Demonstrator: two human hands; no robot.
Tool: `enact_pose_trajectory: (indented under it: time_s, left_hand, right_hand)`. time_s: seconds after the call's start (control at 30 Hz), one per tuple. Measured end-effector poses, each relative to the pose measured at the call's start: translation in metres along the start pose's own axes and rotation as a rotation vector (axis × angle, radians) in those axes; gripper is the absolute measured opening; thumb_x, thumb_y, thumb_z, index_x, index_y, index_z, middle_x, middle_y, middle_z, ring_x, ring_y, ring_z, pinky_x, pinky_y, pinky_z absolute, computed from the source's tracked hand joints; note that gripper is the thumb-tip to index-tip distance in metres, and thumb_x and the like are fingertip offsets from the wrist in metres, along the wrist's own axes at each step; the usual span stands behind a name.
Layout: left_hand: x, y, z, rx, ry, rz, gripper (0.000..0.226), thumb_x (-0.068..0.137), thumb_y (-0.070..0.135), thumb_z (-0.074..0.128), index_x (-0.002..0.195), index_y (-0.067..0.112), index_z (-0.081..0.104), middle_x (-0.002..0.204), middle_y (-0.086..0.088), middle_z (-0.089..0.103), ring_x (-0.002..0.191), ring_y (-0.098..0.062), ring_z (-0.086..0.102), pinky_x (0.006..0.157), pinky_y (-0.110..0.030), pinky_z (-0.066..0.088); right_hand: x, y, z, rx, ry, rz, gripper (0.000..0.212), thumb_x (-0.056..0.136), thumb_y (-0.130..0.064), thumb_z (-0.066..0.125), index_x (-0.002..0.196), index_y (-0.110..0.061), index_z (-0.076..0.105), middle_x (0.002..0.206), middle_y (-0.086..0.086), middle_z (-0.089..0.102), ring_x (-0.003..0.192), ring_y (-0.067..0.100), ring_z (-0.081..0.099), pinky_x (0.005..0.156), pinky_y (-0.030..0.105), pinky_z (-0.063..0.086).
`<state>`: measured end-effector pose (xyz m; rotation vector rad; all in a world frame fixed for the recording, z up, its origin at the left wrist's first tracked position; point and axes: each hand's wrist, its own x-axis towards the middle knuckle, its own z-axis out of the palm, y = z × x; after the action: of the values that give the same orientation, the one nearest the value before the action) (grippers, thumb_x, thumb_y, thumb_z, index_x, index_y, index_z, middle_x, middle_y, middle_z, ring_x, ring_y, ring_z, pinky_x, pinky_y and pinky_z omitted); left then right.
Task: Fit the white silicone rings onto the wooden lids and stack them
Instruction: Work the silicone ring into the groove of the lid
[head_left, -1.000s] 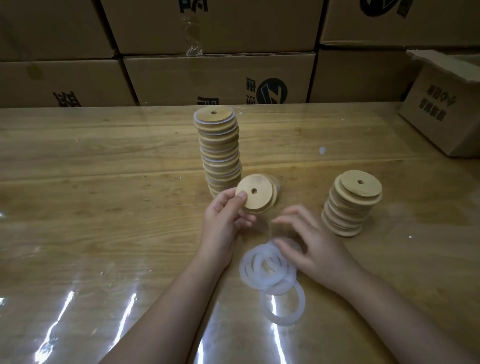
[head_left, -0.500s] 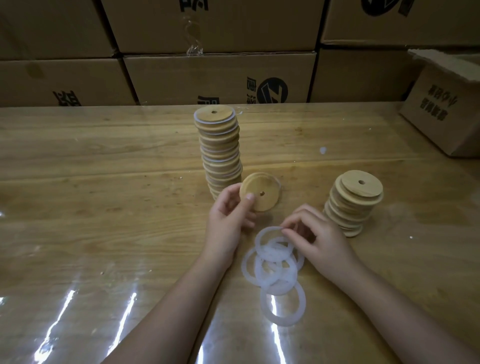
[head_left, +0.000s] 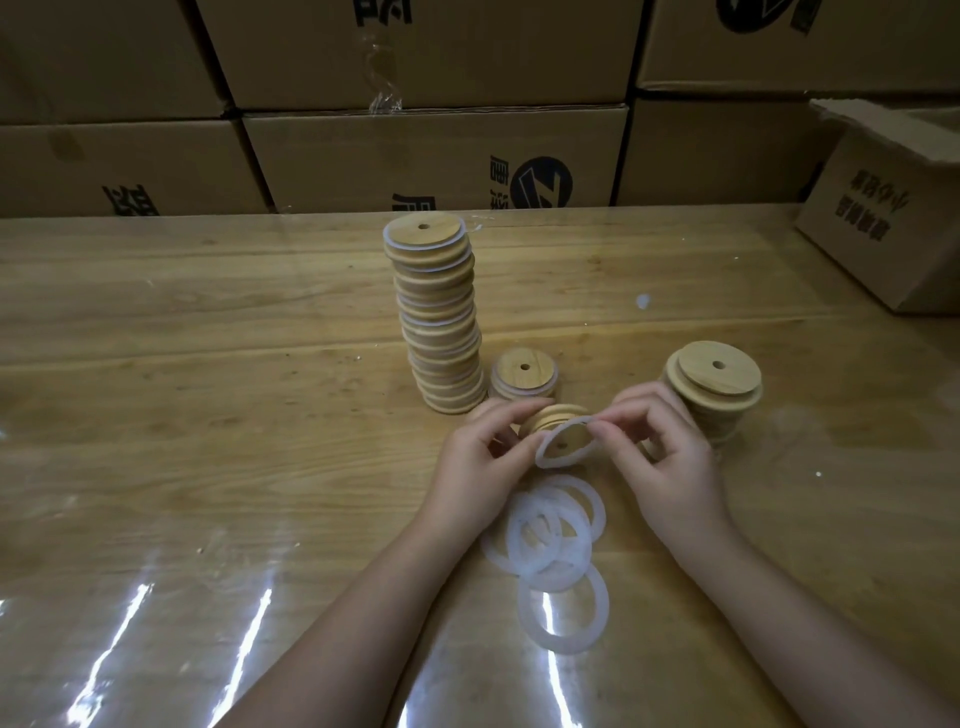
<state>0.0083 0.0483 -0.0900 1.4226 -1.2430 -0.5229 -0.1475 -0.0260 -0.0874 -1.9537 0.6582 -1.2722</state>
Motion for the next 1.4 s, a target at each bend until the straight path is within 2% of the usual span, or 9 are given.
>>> enact_pose_trajectory:
  time_s: [0.13, 0.2, 0.3, 0.4, 0.5, 0.77, 0.97, 1.23, 1.4]
  left_hand:
    - [-0.0013, 0.0002, 0.0023, -0.003, -0.015, -0.001, 0.031, 0.080, 0.026, 0.070, 0.102, 0.046, 0.062, 0.087, 0.017, 0.060, 0.063, 0.001, 0.048, 0.066, -0.015, 0.042]
    - [-0.0020, 0.0019, 0.0032, -0.044, -0.005, -0.016, 0.020, 0.081, 0.030, 0.065, 0.097, 0.042, 0.063, 0.089, 0.015, 0.062, 0.063, -0.004, 0.050, 0.064, -0.024, 0.046]
    - [-0.0039, 0.0045, 0.0029, -0.076, -0.018, -0.014, 0.012, 0.085, 0.039, 0.058, 0.094, 0.031, 0.060, 0.084, 0.011, 0.061, 0.067, -0.022, 0.056, 0.064, -0.039, 0.051]
    - [-0.0049, 0.0046, 0.0036, 0.029, -0.043, 0.013, 0.012, 0.082, 0.033, 0.067, 0.090, 0.029, 0.058, 0.078, 0.016, 0.058, 0.064, -0.004, 0.053, 0.061, -0.021, 0.046]
    - [-0.0040, 0.0017, 0.0046, 0.142, 0.003, 0.065, 0.014, 0.085, 0.016, 0.067, 0.089, 0.026, 0.058, 0.085, 0.012, 0.058, 0.066, -0.001, 0.052, 0.062, -0.013, 0.041]
    - [-0.0030, -0.0015, 0.0038, 0.112, 0.066, 0.031, 0.003, 0.089, 0.023, 0.063, 0.090, 0.026, 0.063, 0.087, 0.011, 0.064, 0.070, -0.006, 0.055, 0.064, -0.015, 0.043]
    - [-0.0031, 0.0000, 0.0035, 0.099, 0.086, 0.010, 0.007, 0.089, 0.022, 0.064, 0.088, 0.028, 0.063, 0.079, 0.012, 0.062, 0.065, -0.003, 0.055, 0.061, -0.013, 0.041]
    - [-0.0024, 0.0007, 0.0024, 0.081, 0.106, -0.026, 0.004, 0.089, 0.023, 0.063, 0.087, 0.022, 0.066, 0.073, 0.016, 0.062, 0.062, -0.001, 0.054, 0.059, -0.013, 0.041]
    - [-0.0021, 0.0008, 0.0016, 0.064, 0.108, -0.038, 0.006, 0.089, 0.021, 0.063, 0.085, 0.024, 0.066, 0.074, 0.015, 0.064, 0.065, -0.004, 0.056, 0.061, -0.017, 0.044]
  right_hand:
    - [-0.0014, 0.0038, 0.0023, -0.016, -0.025, -0.001, 0.013, 0.081, -0.005, 0.067, 0.081, -0.017, 0.061, 0.093, -0.003, 0.056, 0.089, 0.006, 0.056, 0.071, 0.013, 0.044]
    - [-0.0012, 0.0056, 0.0020, -0.037, -0.024, 0.015, 0.015, 0.081, -0.002, 0.067, 0.080, -0.016, 0.061, 0.094, -0.004, 0.058, 0.089, 0.005, 0.057, 0.070, 0.012, 0.043]
    - [-0.0007, 0.0069, 0.0012, -0.043, -0.011, 0.032, 0.015, 0.081, -0.002, 0.067, 0.079, -0.016, 0.061, 0.092, -0.007, 0.059, 0.088, 0.006, 0.057, 0.067, 0.013, 0.043]
    - [-0.0014, 0.0069, 0.0014, -0.040, -0.008, 0.030, 0.014, 0.081, -0.003, 0.067, 0.080, -0.016, 0.061, 0.091, -0.006, 0.059, 0.088, 0.007, 0.058, 0.066, 0.014, 0.045]
    - [-0.0012, 0.0065, 0.0019, -0.034, -0.008, 0.043, 0.014, 0.082, -0.003, 0.067, 0.080, -0.016, 0.062, 0.090, -0.007, 0.059, 0.088, 0.007, 0.059, 0.067, 0.015, 0.046]
    - [-0.0006, 0.0034, 0.0025, -0.043, -0.005, 0.040, 0.013, 0.083, -0.002, 0.065, 0.081, -0.014, 0.063, 0.088, -0.004, 0.060, 0.085, 0.005, 0.058, 0.067, 0.010, 0.043]
    - [-0.0008, 0.0033, 0.0021, -0.054, -0.005, 0.053, 0.013, 0.083, -0.002, 0.065, 0.082, -0.014, 0.063, 0.089, -0.005, 0.061, 0.086, 0.006, 0.059, 0.067, 0.012, 0.045]
    - [-0.0003, 0.0039, 0.0025, -0.068, -0.011, 0.041, 0.012, 0.084, -0.001, 0.064, 0.082, -0.013, 0.063, 0.089, -0.006, 0.061, 0.086, 0.004, 0.059, 0.067, 0.010, 0.045]
    - [0.0006, 0.0035, 0.0025, -0.062, -0.015, 0.055, 0.011, 0.084, 0.000, 0.064, 0.081, -0.011, 0.063, 0.089, -0.006, 0.061, 0.085, 0.004, 0.059, 0.066, 0.011, 0.045]
